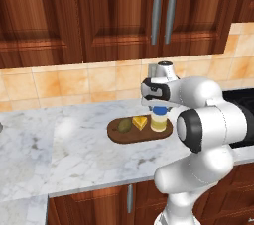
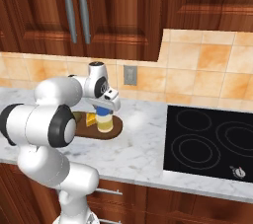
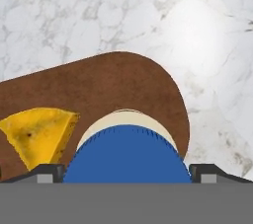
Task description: Retrieve the reheated potato from the microwave, then place the potato, cheese, and condiment on the cutting board.
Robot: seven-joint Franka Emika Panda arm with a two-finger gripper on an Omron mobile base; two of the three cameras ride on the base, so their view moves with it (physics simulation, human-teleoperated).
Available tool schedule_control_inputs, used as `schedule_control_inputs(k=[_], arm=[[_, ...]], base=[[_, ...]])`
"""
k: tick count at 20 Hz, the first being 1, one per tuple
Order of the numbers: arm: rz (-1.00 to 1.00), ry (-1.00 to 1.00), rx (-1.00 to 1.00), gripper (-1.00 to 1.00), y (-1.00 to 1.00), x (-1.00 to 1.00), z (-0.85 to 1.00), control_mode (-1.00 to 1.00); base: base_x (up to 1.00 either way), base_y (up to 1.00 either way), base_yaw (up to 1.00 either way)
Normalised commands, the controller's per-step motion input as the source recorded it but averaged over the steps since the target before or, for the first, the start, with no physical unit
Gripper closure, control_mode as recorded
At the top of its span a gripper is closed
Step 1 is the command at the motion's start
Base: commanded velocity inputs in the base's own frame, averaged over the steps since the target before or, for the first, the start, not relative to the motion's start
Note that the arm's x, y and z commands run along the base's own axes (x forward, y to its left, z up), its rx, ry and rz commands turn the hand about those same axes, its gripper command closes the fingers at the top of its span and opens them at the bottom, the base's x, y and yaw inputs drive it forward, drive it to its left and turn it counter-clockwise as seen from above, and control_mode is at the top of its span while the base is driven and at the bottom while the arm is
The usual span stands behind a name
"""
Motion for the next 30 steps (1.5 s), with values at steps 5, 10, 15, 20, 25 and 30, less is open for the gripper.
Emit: schedule_control_inputs(k=[5,10,15,20,25,30], arm=[[0.00,-0.08,0.02,-1.00,0.01,-0.02,-0.07,-1.00],[0.00,-0.01,0.00,-1.00,0.00,-0.04,-0.07,-1.00],[0.00,0.00,0.01,-1.00,0.00,-0.16,0.07,-1.00],[0.00,-0.01,0.00,-1.00,0.00,-0.07,0.02,-1.00],[0.00,-0.04,0.00,-1.00,0.00,0.19,-0.02,-1.00],[0.00,-0.03,0.00,-1.00,0.00,0.20,-0.03,-1.00]], base=[[0.00,0.00,0.00],[0.00,0.00,0.00],[0.00,0.00,0.00],[0.00,0.00,0.00],[0.00,0.00,0.00],[0.00,0.00,0.00]])
